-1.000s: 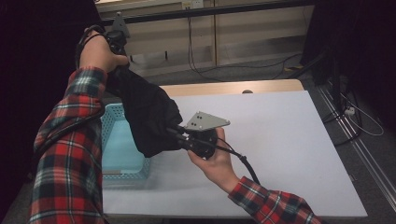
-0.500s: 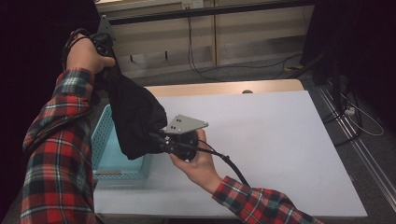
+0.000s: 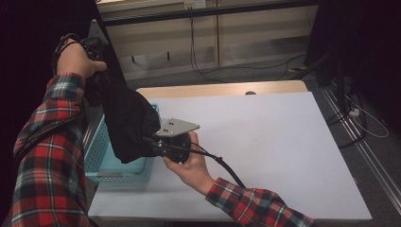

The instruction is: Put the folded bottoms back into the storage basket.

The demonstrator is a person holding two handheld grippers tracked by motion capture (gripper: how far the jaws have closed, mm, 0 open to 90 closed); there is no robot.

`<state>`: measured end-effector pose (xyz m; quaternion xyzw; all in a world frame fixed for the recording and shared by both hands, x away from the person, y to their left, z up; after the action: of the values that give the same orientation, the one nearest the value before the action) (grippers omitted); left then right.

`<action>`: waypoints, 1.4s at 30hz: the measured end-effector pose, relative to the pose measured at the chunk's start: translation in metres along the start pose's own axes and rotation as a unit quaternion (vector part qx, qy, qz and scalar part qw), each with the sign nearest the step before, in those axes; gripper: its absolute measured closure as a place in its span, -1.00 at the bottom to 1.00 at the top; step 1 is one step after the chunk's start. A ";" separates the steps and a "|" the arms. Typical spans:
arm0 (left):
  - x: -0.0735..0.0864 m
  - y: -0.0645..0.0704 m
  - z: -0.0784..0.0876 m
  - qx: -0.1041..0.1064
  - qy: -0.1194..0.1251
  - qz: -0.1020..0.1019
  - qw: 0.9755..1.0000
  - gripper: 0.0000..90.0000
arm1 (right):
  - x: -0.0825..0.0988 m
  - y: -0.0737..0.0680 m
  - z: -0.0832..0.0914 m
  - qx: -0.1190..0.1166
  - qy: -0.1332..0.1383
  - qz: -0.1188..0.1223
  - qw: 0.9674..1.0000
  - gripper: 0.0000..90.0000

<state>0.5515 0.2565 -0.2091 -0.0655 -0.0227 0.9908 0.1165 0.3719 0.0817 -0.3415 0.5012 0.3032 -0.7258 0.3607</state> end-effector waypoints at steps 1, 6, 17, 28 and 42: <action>0.001 -0.001 0.000 0.001 0.001 0.003 1.000 0.90 | -0.001 -0.001 -0.001 -0.001 0.000 0.000 1.000 0.83; 0.005 -0.006 0.001 0.000 0.002 0.005 1.000 0.90 | -0.003 -0.003 -0.003 -0.003 0.001 0.004 1.000 0.83; 0.016 -0.022 0.003 0.003 0.010 0.013 1.000 0.90 | -0.004 -0.013 -0.013 -0.014 0.000 0.005 1.000 0.83; 0.009 -0.045 -0.014 0.008 0.022 0.015 1.000 0.90 | -0.002 -0.022 -0.036 -0.024 -0.002 0.005 1.000 0.82; 0.023 -0.047 -0.067 -0.009 0.084 -0.033 0.996 -0.47 | 0.014 0.018 -0.015 0.010 -0.058 0.015 0.998 -0.26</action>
<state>0.5492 0.3094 -0.2750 -0.1488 -0.0244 0.9771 0.1504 0.3908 0.0805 -0.3608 0.4664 0.2676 -0.7508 0.3836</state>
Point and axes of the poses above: each handheld gripper's, and its own axes: z roughly backward along the jaws, x roughly out of its underside, y roughly to its right, the point moved 5 cm from there along -z, roughly forward along the jaws, and after that the axes turned 5 degrees about -y, right-handed, at the moved point
